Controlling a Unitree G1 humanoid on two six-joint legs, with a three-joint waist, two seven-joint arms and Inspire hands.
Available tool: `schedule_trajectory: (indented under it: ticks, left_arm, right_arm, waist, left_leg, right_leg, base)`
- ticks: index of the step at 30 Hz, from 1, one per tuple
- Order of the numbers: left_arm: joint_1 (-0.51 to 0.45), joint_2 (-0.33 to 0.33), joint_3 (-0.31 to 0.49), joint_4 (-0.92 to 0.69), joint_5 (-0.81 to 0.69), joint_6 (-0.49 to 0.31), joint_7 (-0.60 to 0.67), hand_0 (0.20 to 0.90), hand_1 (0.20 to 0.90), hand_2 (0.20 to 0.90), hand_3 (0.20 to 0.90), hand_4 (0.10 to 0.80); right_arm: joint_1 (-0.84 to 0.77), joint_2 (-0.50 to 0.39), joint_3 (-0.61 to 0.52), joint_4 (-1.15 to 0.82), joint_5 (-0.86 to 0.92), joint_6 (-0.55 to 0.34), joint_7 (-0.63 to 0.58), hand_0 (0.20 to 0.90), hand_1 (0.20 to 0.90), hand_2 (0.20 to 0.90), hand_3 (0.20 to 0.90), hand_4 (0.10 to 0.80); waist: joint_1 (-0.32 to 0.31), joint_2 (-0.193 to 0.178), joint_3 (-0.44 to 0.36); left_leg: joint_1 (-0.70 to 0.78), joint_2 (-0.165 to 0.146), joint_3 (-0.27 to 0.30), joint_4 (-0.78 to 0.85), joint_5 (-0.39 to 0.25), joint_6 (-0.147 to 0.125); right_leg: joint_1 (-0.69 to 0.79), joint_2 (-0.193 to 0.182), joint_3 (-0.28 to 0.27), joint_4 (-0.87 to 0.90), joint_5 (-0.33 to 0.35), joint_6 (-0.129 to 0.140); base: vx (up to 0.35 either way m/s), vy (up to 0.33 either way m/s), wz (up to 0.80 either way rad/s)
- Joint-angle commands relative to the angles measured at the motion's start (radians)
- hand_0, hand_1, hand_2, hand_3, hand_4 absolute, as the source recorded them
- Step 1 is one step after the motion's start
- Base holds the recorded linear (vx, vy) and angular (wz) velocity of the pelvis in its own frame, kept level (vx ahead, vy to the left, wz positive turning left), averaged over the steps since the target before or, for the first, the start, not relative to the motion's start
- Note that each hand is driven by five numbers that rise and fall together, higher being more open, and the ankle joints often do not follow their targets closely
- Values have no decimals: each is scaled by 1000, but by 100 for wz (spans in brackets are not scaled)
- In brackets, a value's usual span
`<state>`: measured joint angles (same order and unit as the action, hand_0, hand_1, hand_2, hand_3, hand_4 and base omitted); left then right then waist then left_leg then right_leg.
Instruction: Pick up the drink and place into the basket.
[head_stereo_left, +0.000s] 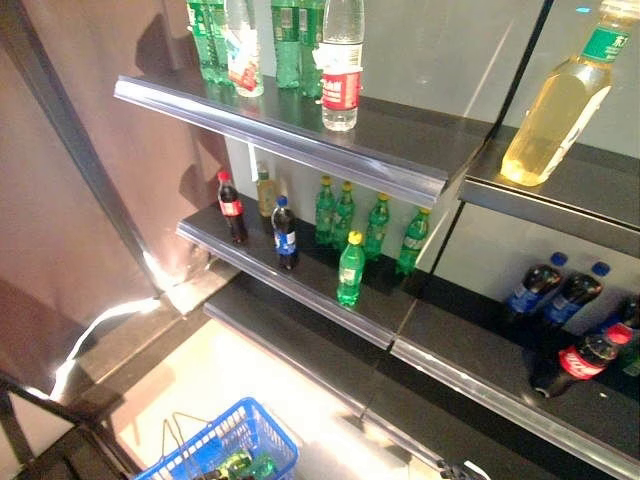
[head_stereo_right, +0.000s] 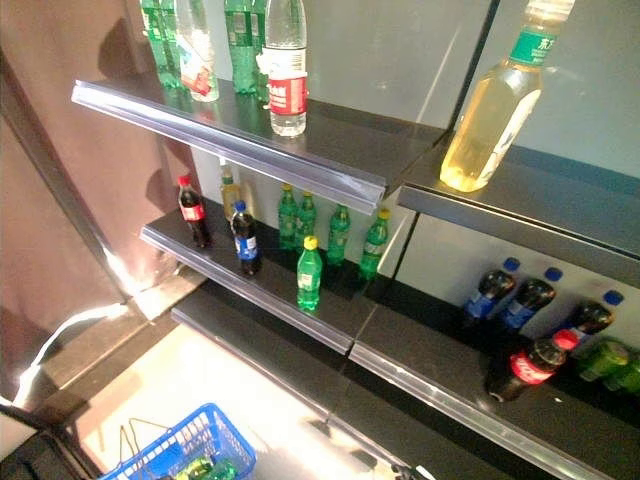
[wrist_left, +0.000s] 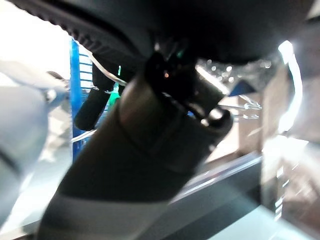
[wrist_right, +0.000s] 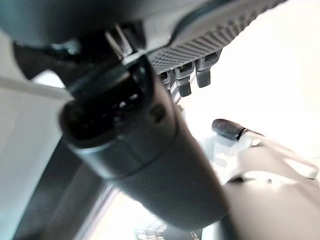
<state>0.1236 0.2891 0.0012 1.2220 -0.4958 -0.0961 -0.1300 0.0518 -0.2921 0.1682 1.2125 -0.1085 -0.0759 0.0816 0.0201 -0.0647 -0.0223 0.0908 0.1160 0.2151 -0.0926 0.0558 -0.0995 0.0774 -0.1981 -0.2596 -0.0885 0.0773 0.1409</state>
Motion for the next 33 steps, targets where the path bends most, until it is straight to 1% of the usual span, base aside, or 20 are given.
schedule_trajectory:
  ticks: [1, 3, 6, 14, 17, 20, 22, 25, 27, 28, 29, 30, 31, 32, 33]
  left_arm:
    - [-191, 32, 37, -32, -9, -160, -87, 300, 300, 300, 200, 100]
    - [-194, 35, 35, -25, -15, -161, -87, 300, 300, 300, 200, 100]
    - [-203, 38, 25, -10, -18, -161, -95, 300, 300, 300, 200, 100]
    - [-217, 39, 15, 13, -13, -165, -110, 300, 300, 300, 200, 100]
    - [-221, 37, 11, 9, -16, -162, -119, 300, 300, 300, 200, 100]
    - [-224, 32, 5, 1, -38, -153, -164, 300, 300, 300, 200, 100]
    - [-226, 25, 3, -10, -70, -138, -202, 300, 300, 300, 200, 100]
    - [-234, 15, 1, -17, -115, -107, -229, 300, 300, 300, 200, 100]
    - [-239, 9, 6, -10, -151, -73, -229, 300, 300, 300, 200, 100]
    - [-239, 7, 9, -7, -170, -56, -231, 300, 300, 300, 200, 100]
    - [-237, 7, 22, 9, -191, -32, -247, 300, 300, 300, 200, 100]
    - [-233, 8, 30, 19, -193, -25, -261, 300, 300, 300, 200, 100]
    - [-226, 12, 37, 26, -193, -15, -274, 300, 300, 300, 200, 100]
    - [-216, 17, 46, 30, -210, 16, -297, 300, 300, 300, 200, 100]
    - [-204, 24, 56, 33, -195, 29, -320, 300, 300, 300, 200, 100]
  right_arm:
    - [-86, -38, -20, 52, 72, -17, -26, 900, 900, 900, 900, 800]
    - [-80, -41, -34, 71, 70, -18, -33, 900, 900, 900, 900, 800]
    - [-75, -49, -51, 93, 90, 4, -48, 900, 900, 900, 900, 800]
    - [-52, -63, -110, 134, 140, 32, -61, 900, 900, 900, 900, 800]
    - [-46, -66, -139, 142, 187, 27, -61, 900, 900, 900, 900, 800]
    - [-37, -72, -172, 137, 257, 22, -53, 900, 900, 900, 900, 800]
    - [-28, -73, -201, 136, 314, 11, -50, 900, 900, 900, 900, 800]
    - [-14, -72, -234, 145, 355, -8, -42, 900, 900, 900, 900, 800]
    - [0, -66, -257, 151, 363, -14, -46, 900, 900, 900, 900, 800]
    - [5, -64, -263, 151, 371, -14, -51, 900, 900, 900, 900, 800]
    - [14, -59, -278, 156, 382, -22, -48, 900, 900, 900, 900, 800]
    - [20, -54, -286, 157, 384, -27, -42, 900, 900, 900, 900, 800]
    - [23, -50, -292, 155, 378, -24, -38, 900, 900, 900, 900, 800]
    - [24, -44, -296, 150, 368, -18, -28, 900, 900, 900, 900, 800]
    - [27, -40, -295, 145, 369, -16, -16, 900, 900, 900, 900, 800]
  waist:
    - [-18, 54, 28]
    - [-32, 54, 29]
    - [-51, 52, 31]
    - [-100, 40, 50]
    - [-115, 32, 56]
    - [-130, 25, 66]
    - [-142, 23, 74]
    - [-160, 20, 74]
    - [-176, 14, 75]
    - [-182, 14, 78]
    - [-193, 9, 81]
    - [-197, 7, 84]
    - [-197, 5, 88]
    - [-193, 2, 93]
    - [-186, 8, 96]
  left_leg:
    - [33, -52, 7, 5, -49, 57]
    - [38, -55, 14, 5, -54, 62]
    - [47, -59, 28, 5, -61, 70]
    - [77, -67, 77, 12, -85, 89]
    - [84, -69, 93, 19, -94, 96]
    - [84, -72, 103, 35, -107, 103]
    - [92, -81, 105, 29, -113, 110]
    - [93, -94, 115, 20, -117, 117]
    - [95, -104, 133, 17, -122, 116]
    - [100, -106, 138, 17, -127, 116]
    - [103, -106, 150, 13, -126, 107]
    - [103, -102, 161, 11, -123, 101]
    - [103, -97, 177, 8, -118, 96]
    - [100, -89, 203, 5, -110, 91]
    - [103, -80, 212, 5, -129, 90]
  right_leg:
    - [38, -12, -18, 25, 12, 18]
    - [33, -11, 2, 27, 13, 18]
    - [23, -10, 32, 34, 12, 20]
    - [-3, -17, 100, 60, 20, 31]
    - [-11, -19, 125, 63, 26, 36]
    - [-22, -18, 154, 75, 26, 37]
    - [-31, -21, 165, 85, 37, 41]
    - [-65, -34, 188, 91, 83, 49]
    - [-94, -55, 205, 86, 146, 65]
    - [-95, -63, 205, 77, 164, 72]
    - [-121, -81, 210, 63, 222, 86]
    - [-142, -89, 203, 62, 251, 92]
    - [-165, -94, 182, 67, 270, 98]
    - [-177, -95, 143, 84, 278, 101]
    - [-169, -88, 105, 116, 261, 112]
  base:
    - [0, 41, -24]
    - [-7, 42, -39]
    - [0, 52, -31]
    - [7, 48, -30]
    - [-5, 33, -41]
    - [-20, 59, -41]
    - [-50, 117, -41]
    - [-67, 115, -57]
    - [-61, 103, -58]
    - [-60, 98, -23]
    - [-55, 73, -19]
    - [-68, 46, -20]
    - [-93, 32, -35]
    - [-74, 71, -54]
    - [-84, 67, -66]
